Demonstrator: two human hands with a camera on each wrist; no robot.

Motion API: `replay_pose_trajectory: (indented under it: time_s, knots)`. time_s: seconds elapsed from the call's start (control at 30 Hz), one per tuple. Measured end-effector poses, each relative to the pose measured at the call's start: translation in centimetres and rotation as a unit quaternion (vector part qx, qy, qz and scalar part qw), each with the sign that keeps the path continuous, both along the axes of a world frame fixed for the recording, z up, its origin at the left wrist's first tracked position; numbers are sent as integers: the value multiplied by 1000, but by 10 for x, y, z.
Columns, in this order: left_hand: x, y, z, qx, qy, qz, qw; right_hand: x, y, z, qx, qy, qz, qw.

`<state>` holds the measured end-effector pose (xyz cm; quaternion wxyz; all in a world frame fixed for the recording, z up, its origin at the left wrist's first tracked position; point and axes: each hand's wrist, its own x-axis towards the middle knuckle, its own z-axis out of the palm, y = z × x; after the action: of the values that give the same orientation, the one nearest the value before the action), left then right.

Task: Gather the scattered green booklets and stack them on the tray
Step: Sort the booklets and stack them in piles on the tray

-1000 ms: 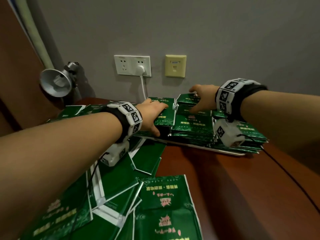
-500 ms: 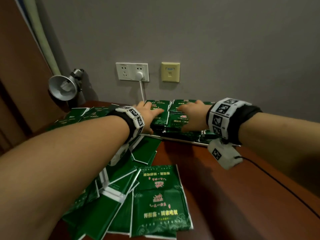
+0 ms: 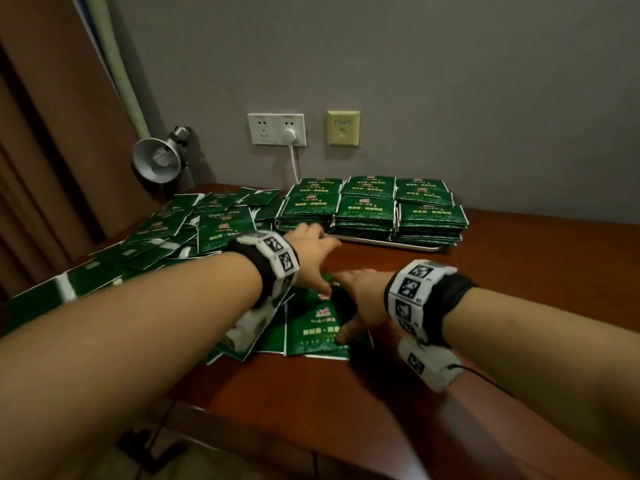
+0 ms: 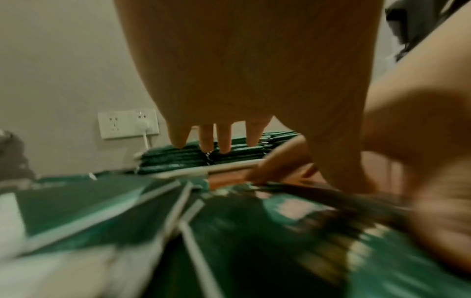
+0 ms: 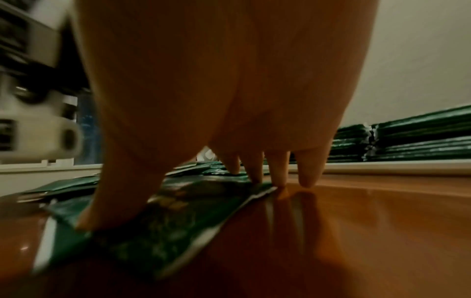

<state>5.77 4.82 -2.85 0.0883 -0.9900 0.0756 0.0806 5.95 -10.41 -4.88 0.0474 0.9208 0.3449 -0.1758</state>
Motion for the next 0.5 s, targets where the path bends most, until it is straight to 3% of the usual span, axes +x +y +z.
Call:
replay_pose_trajectory:
  time_s: [0.1,0.33,0.5]
  knots:
    - [-33,-15,-24,-64,59,27,996,-15,5,-13,24,-25,-15,999]
    - [-66,0,-46,-167,36,109,979,-21,6,-18,19,-78,-42,996]
    - [-81,-7,-47,-171,13,117,978,-23,2,-16,53,-93,-56,993]
